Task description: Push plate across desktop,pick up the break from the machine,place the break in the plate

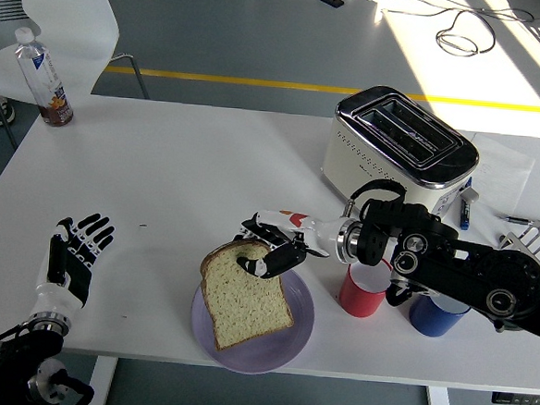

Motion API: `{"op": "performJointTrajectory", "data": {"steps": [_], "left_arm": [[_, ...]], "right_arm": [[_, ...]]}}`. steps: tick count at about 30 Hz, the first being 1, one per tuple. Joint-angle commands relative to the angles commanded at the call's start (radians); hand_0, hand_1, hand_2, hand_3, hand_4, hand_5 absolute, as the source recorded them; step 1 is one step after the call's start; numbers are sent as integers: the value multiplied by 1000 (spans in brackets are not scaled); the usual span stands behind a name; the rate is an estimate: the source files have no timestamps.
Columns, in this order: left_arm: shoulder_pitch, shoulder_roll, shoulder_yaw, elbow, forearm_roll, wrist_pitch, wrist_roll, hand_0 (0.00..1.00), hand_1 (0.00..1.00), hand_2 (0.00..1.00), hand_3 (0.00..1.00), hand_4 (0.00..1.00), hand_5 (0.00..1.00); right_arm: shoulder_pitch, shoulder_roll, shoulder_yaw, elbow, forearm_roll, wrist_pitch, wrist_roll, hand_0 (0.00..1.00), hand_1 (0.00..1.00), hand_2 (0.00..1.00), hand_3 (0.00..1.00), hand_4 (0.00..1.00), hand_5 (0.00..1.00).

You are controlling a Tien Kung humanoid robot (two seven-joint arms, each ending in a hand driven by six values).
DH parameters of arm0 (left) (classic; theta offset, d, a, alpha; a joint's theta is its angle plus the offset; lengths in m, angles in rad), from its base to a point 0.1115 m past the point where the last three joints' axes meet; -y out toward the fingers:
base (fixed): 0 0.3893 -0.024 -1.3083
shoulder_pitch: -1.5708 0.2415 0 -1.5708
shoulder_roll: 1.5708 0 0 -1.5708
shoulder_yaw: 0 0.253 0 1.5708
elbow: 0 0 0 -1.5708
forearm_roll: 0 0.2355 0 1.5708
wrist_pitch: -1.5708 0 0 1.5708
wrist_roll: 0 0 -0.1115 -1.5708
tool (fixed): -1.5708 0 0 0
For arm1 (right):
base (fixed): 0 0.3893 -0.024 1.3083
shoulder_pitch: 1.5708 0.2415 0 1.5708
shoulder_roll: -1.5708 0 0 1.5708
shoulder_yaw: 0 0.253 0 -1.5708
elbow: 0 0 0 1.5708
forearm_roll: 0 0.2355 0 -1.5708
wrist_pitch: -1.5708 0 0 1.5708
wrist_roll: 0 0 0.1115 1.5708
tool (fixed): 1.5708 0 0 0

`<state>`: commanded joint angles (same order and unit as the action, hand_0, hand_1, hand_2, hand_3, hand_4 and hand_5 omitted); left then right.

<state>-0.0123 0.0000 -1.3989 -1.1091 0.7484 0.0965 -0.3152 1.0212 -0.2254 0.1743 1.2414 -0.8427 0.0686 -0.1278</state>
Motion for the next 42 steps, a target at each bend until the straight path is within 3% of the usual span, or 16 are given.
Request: {"op": "performJointTrajectory", "data": {"steps": [3, 4, 9, 10, 15, 16, 21, 22, 27, 28, 33, 34, 39, 40, 42], "left_arm": [[-1, 0, 2, 0, 0, 0, 0, 764, 662, 661, 525, 401, 899], [-2, 0, 2, -1, 0, -1, 0, 767, 678, 686, 566, 408, 904], [-3, 0, 3, -2, 0, -1, 0, 767, 678, 686, 566, 408, 904], [-3, 0, 2, -2, -1, 0, 0, 770, 689, 709, 604, 423, 912], [-1, 0, 0, -3, -1, 0, 0, 770, 689, 709, 604, 423, 912], [-2, 0, 0, -3, -1, 0, 0, 776, 725, 749, 673, 443, 926], [-2, 0, 3, -4, -1, 0, 0, 776, 725, 749, 673, 443, 926], [-3, 0, 4, -4, -1, 0, -1, 787, 742, 770, 664, 290, 998], [-3, 0, 4, -6, -1, 0, -1, 787, 742, 770, 664, 290, 998], [-3, 0, 3, -6, -2, 0, -1, 799, 760, 789, 703, 290, 998], [-1, 0, 2, -7, -3, 0, -2, 799, 760, 789, 703, 290, 998], [-1, 0, 3, -7, -3, 1, -2, 805, 771, 803, 723, 291, 998], [0, 0, 6, -6, -4, 0, -2, 805, 771, 803, 723, 291, 998], [-1, 0, 8, -6, -4, 0, -2, 810, 780, 807, 738, 293, 998], [0, 0, 9, -6, -4, 0, -2, 810, 780, 807, 738, 293, 998]], "right_arm": [[-4, 13, -9, -11, -27, -16, 28, 470, 467, 479, 500, 363, 2], [-5, 15, -11, -13, -33, -17, 34, 514, 506, 514, 525, 422, 37], [-12, 18, -28, -27, -77, -7, 63, 514, 506, 514, 525, 422, 37], [-14, 17, -35, -30, -91, -2, 67, 556, 553, 536, 546, 473, 75], [-21, 17, -53, -46, -136, 1, 76, 556, 553, 536, 546, 473, 75], [-23, 19, -57, -53, -143, -4, 77, 563, 561, 545, 554, 491, 79], [-26, 27, -60, -76, -161, -17, 84, 563, 561, 545, 554, 491, 79], [-27, 29, -60, -79, -163, -19, 85, 568, 565, 565, 569, 501, 73], [-28, 33, -54, -93, -181, -18, 94, 568, 565, 565, 569, 501, 73], [-28, 33, -54, -95, -186, -16, 95, 629, 642, 660, 696, 573, 97], [-34, 31, -55, -110, -209, 3, 100, 629, 642, 660, 696, 573, 97], [-36, 31, -54, -113, -213, 5, 101, 745, 759, 808, 791, 608, 101], [-39, 33, -48, -121, -230, 5, 106, 745, 759, 808, 791, 608, 101], [-40, 33, -46, -123, -234, 3, 108, 830, 836, 908, 837, 635, 103], [-41, 34, -44, -125, -238, 0, 111, 830, 836, 908, 837, 635, 103]]}}
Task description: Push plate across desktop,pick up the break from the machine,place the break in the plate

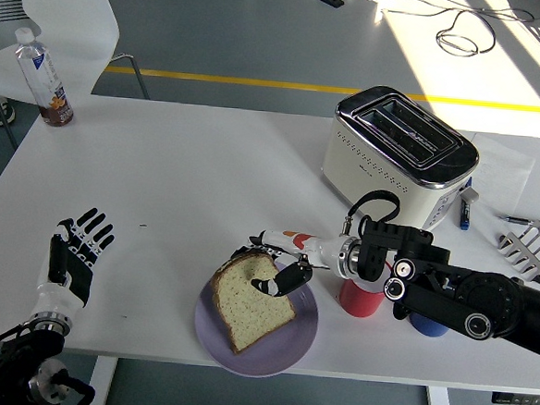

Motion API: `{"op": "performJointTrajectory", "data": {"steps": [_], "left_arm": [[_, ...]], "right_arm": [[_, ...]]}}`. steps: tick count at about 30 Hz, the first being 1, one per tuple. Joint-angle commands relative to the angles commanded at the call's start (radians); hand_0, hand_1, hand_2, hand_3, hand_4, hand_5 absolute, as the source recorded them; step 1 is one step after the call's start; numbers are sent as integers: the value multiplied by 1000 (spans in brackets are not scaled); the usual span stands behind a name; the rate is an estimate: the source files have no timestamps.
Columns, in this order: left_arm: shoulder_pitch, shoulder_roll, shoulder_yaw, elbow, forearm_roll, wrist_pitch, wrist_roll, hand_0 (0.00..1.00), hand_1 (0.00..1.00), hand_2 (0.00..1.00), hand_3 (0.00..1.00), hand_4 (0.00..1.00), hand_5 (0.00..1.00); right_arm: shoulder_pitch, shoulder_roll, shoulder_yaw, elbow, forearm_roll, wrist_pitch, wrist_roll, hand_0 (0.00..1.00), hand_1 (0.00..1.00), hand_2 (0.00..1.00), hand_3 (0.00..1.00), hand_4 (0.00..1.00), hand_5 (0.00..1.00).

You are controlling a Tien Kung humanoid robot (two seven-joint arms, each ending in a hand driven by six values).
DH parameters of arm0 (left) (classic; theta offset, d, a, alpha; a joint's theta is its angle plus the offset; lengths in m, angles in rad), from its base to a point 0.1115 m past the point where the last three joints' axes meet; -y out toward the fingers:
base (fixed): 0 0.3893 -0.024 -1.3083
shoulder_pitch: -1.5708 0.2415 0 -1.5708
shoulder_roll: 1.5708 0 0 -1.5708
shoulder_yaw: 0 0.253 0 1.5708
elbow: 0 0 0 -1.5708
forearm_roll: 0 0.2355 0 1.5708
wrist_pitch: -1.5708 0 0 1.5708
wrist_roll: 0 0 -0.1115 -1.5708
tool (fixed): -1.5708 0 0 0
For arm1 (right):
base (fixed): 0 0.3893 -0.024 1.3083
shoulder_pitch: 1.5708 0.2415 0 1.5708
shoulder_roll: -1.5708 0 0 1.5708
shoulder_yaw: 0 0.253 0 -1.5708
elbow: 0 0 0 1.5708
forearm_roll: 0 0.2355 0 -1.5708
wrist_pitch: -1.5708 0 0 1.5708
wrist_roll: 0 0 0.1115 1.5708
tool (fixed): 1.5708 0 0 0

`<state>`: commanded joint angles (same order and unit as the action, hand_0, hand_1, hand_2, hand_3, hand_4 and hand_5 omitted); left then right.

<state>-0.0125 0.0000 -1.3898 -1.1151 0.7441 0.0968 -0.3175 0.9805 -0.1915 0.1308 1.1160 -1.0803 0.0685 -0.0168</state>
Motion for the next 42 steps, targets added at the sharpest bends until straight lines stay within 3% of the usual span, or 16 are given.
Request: {"op": "performJointTrajectory", "data": {"steps": [4, 12, 19, 24, 27, 28, 36, 39, 42], "left_arm": [[1, 0, 0, 1, 0, 0, 0, 812, 779, 808, 739, 291, 998], [4, 0, 3, 2, 1, 0, 0, 815, 767, 793, 713, 289, 998], [1, 0, 3, 0, 3, 0, 1, 809, 739, 761, 649, 293, 997], [-3, 0, -1, -4, 2, 1, 1, 802, 718, 733, 626, 306, 986], [-5, 0, -6, -5, 2, 1, 1, 802, 718, 733, 626, 306, 986], [-5, 0, -6, -5, 2, 1, 1, 794, 705, 719, 603, 317, 979], [-5, 0, -9, -7, 3, 1, 1, 792, 698, 711, 589, 323, 964], [-4, 0, -11, -7, 5, 1, 1, 792, 698, 711, 589, 323, 964], [-3, 0, -14, -8, 6, 1, 1, 790, 695, 710, 590, 330, 957]], "right_arm": [[-3, 1, 8, -1, -10, -4, 8, 867, 872, 941, 874, 661, 103], [-12, 1, 43, 3, -11, -64, 31, 885, 884, 947, 884, 628, 94], [-22, -2, 102, 46, -19, -220, 78, 875, 879, 937, 887, 640, 118], [-36, -18, 162, 101, 6, -257, 113, 868, 860, 907, 885, 643, 124], [-65, -40, 243, 174, 16, -264, 143, 868, 860, 907, 885, 643, 124], [-69, -42, 259, 186, 17, -264, 145, 839, 826, 856, 842, 635, 152], [-206, -111, 562, 390, 164, -304, 239, 807, 794, 816, 804, 633, 158], [-301, -125, 686, 452, 232, -354, 271, 807, 794, 816, 804, 633, 158], [-406, -126, 855, 471, 343, -334, 272, 804, 794, 821, 804, 634, 175]]}}
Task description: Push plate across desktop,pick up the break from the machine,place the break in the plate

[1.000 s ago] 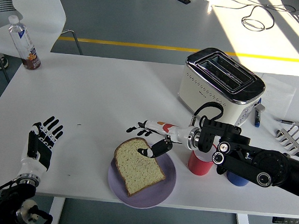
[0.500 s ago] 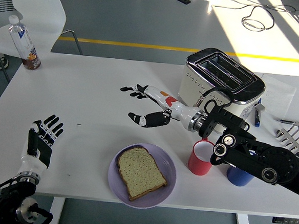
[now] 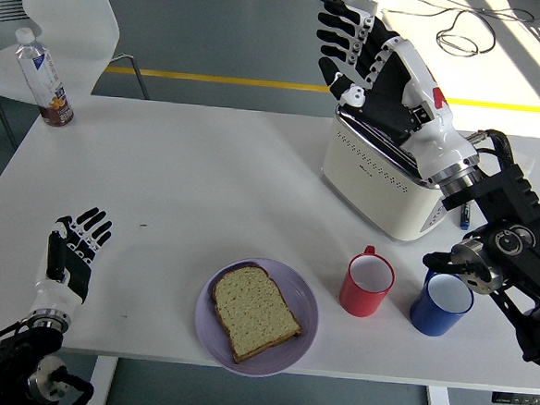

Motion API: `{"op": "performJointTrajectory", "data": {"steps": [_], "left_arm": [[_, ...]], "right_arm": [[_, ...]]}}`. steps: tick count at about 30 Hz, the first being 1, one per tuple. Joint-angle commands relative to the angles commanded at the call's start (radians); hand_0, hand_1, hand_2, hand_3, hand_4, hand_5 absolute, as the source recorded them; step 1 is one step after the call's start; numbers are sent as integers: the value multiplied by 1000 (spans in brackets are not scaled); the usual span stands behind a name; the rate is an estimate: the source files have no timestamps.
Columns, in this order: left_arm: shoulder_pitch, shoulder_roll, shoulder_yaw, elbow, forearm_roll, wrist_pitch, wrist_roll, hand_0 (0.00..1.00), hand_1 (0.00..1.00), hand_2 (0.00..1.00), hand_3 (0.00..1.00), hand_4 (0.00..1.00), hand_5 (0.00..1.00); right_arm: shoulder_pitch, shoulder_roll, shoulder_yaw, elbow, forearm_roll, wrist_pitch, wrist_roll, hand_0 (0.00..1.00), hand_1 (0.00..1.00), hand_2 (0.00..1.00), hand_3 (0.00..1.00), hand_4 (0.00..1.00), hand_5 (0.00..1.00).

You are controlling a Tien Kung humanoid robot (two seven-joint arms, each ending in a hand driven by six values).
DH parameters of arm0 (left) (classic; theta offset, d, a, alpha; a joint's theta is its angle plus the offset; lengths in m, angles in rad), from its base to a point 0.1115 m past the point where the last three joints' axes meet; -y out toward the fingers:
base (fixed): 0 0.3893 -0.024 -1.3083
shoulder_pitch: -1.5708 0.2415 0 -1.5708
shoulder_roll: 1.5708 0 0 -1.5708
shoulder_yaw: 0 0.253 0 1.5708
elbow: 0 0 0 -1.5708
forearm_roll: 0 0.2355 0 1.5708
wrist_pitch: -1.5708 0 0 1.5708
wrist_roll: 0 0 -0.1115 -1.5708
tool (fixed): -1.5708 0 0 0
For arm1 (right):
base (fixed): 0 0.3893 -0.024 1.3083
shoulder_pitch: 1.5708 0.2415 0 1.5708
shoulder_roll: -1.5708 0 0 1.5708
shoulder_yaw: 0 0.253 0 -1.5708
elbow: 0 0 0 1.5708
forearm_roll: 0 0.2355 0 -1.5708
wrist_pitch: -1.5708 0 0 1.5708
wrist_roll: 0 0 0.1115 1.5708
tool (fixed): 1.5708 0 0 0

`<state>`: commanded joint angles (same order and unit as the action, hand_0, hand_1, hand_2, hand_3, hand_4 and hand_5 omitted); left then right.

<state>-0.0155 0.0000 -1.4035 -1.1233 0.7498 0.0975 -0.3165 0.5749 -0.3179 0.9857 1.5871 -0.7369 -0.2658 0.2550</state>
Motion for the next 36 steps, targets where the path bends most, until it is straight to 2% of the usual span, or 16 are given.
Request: {"op": "performJointTrajectory", "data": {"steps": [3, 4, 9, 10, 13, 15, 16, 17, 21, 22, 26, 32, 34, 36], "left_arm": [[-2, 0, -2, -1, 1, 0, 0, 790, 695, 710, 590, 330, 957], [-2, 0, -1, -1, 1, 0, 0, 784, 695, 711, 592, 344, 964], [-10, 0, 5, 0, 0, -1, -1, 784, 695, 711, 592, 344, 964], [-10, 0, 4, 0, 0, -1, -1, 777, 695, 710, 590, 357, 964], [-7, 0, 2, -2, -5, -2, -2, 777, 695, 710, 590, 357, 964], [-7, 0, 1, -2, -13, -5, -4, 777, 695, 710, 590, 357, 964], [-8, 0, 1, -2, -24, -8, -5, 775, 695, 710, 589, 366, 955], [-10, 0, 1, -6, -28, -10, -7, 775, 695, 710, 589, 366, 955], [-14, 0, 7, -19, -32, -11, -12, 775, 695, 710, 589, 366, 955], [-13, 0, 8, -26, -32, -10, -14, 774, 695, 715, 589, 370, 947], [-8, 0, 7, -47, -33, -8, -18, 774, 695, 715, 589, 370, 947], [-7, 0, 7, -64, -32, -4, -21, 774, 695, 715, 590, 374, 949], [-8, 0, 1, -67, -32, -3, -23, 773, 695, 715, 589, 375, 947], [-6, 0, -1, -69, -33, -2, -23, 773, 695, 715, 589, 375, 947]], "right_arm": [[-65, 0, 85, -20, 24, -9, -5, 804, 794, 821, 804, 634, 175], [-95, 0, 124, -26, 31, -16, -8, 790, 769, 777, 752, 557, 344], [-263, 9, 338, -63, 124, -61, 18, 790, 769, 777, 752, 557, 344], [-288, 11, 377, -66, 127, -60, 19, 763, 739, 747, 723, 545, 389], [-386, 21, 506, -76, 127, -43, 14, 763, 739, 747, 723, 545, 389], [-412, 28, 577, -82, 136, -30, 5, 763, 739, 747, 723, 545, 389], [-442, 35, 604, -88, 160, -2, -17, 752, 730, 732, 712, 533, 439], [-478, 47, 634, -101, 180, 27, -36, 752, 730, 732, 712, 533, 439], [-554, 57, 679, -138, 231, 80, -74, 752, 730, 732, 712, 533, 439], [-571, 57, 684, -152, 231, 86, -89, 750, 726, 728, 706, 525, 469], [-605, 66, 693, -187, 216, 104, -122, 750, 726, 728, 706, 525, 469], [-610, 71, 689, -236, 214, 127, -149, 754, 727, 731, 711, 522, 489], [-602, 72, 691, -272, 251, 172, -175, 753, 728, 734, 714, 527, 479], [-597, 74, 689, -292, 252, 188, -186, 753, 728, 734, 714, 527, 479]]}}
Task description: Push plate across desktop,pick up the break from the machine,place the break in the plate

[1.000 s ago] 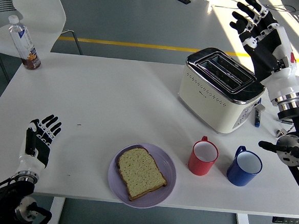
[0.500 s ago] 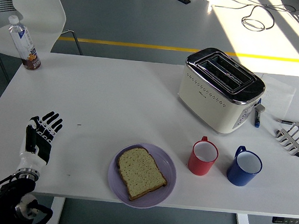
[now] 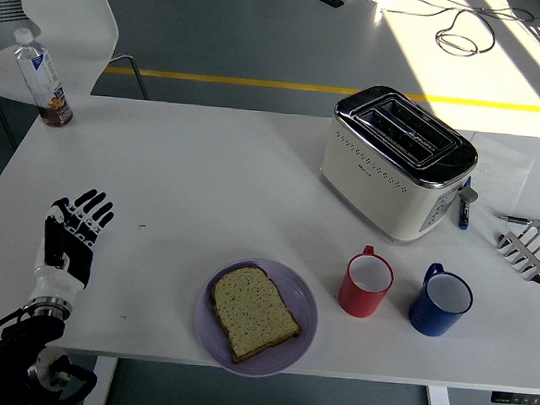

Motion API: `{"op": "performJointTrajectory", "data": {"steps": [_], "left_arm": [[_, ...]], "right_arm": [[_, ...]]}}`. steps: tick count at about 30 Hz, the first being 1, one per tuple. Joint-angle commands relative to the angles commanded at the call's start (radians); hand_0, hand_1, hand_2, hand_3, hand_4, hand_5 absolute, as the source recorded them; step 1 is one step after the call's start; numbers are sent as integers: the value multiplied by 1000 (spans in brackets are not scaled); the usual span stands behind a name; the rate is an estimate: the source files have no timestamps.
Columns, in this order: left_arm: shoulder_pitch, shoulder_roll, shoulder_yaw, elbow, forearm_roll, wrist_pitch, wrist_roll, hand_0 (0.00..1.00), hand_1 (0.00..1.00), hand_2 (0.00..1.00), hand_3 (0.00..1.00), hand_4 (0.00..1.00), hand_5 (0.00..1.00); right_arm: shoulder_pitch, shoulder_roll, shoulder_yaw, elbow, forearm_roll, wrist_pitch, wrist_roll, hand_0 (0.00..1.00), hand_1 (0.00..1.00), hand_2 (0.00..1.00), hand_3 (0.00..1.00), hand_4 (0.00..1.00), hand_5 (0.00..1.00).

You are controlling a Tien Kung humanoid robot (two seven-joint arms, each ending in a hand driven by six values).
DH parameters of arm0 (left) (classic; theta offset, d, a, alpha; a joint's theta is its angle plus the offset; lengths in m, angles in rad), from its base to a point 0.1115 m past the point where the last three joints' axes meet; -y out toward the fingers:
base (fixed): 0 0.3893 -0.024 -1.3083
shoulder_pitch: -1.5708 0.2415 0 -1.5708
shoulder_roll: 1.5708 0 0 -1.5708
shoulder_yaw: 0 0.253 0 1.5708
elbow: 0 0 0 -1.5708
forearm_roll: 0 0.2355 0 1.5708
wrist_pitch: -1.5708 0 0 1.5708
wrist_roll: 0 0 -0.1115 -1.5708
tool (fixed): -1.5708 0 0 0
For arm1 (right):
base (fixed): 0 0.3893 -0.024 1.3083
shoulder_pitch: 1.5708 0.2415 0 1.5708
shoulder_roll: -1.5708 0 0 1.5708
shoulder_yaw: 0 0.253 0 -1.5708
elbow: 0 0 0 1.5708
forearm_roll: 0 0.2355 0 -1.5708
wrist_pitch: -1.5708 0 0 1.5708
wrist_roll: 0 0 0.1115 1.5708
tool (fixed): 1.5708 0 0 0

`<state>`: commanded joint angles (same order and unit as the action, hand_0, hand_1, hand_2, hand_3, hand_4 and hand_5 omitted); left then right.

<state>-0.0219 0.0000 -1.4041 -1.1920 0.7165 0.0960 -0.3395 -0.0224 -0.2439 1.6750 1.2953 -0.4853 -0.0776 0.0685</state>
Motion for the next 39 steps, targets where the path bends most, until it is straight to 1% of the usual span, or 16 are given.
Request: {"op": "performJointTrajectory", "data": {"steps": [3, 4, 9, 10, 15, 16, 19, 24, 27, 28, 33, 34, 39], "left_arm": [[5, 0, -3, -3, -4, 1, 1, 773, 695, 715, 589, 375, 947], [7, 0, -5, -5, -7, 0, 2, 773, 695, 716, 589, 377, 944], [20, 0, -23, -19, -38, 0, 0, 773, 695, 716, 589, 377, 944], [20, 0, -24, -20, -42, 0, -1, 775, 707, 736, 598, 379, 937], [21, 0, -22, -17, -77, 2, -7, 775, 707, 736, 598, 379, 937], [21, 0, -21, -15, -83, 3, -8, 785, 741, 761, 607, 379, 924], [21, 0, -22, -11, -97, 2, -10, 785, 741, 761, 607, 379, 924], [18, 0, -28, -9, -111, 0, -13, 792, 753, 772, 622, 380, 914], [15, 0, -27, -8, -123, -5, -15, 792, 753, 772, 622, 380, 914], [14, 0, -25, -8, -130, -7, -17, 812, 792, 784, 638, 386, 905], [8, 0, -18, -8, -156, -18, -26, 812, 792, 784, 638, 386, 905], [7, 0, -17, -7, -163, -20, -28, 824, 810, 797, 663, 393, 902], [-1, 0, -17, -5, -178, -30, -31, 824, 810, 797, 663, 393, 902]], "right_arm": [[3, 1, -4, -20, -3, 12, -12, 753, 728, 734, 714, 527, 479], [3, 2, -5, -23, -3, 14, -13, 751, 729, 736, 717, 530, 464], [7, 9, -14, -44, 10, 39, -6, 751, 729, 736, 717, 530, 464], [8, 9, -15, -46, 10, 40, -6, 751, 729, 737, 720, 533, 458], [15, 11, -23, -65, -7, 33, -8, 751, 729, 737, 720, 533, 458], [17, 14, -25, -69, -9, 28, -8, 751, 727, 739, 731, 532, 460], [23, 22, -30, -80, -21, 23, -13, 751, 727, 739, 731, 532, 460], [34, 27, -34, -99, -27, 28, -22, 751, 727, 740, 735, 531, 461], [36, 28, -34, -104, -27, 27, -19, 751, 727, 740, 735, 531, 461], [35, 28, -33, -103, -28, 27, -17, 751, 727, 740, 740, 527, 460], [40, 33, -32, -106, -35, 24, -14, 751, 727, 740, 740, 527, 460], [43, 34, -34, -108, -35, 25, -14, 751, 727, 742, 740, 525, 462], [52, 36, -52, -111, -31, 26, -15, 751, 727, 742, 740, 525, 462]]}}
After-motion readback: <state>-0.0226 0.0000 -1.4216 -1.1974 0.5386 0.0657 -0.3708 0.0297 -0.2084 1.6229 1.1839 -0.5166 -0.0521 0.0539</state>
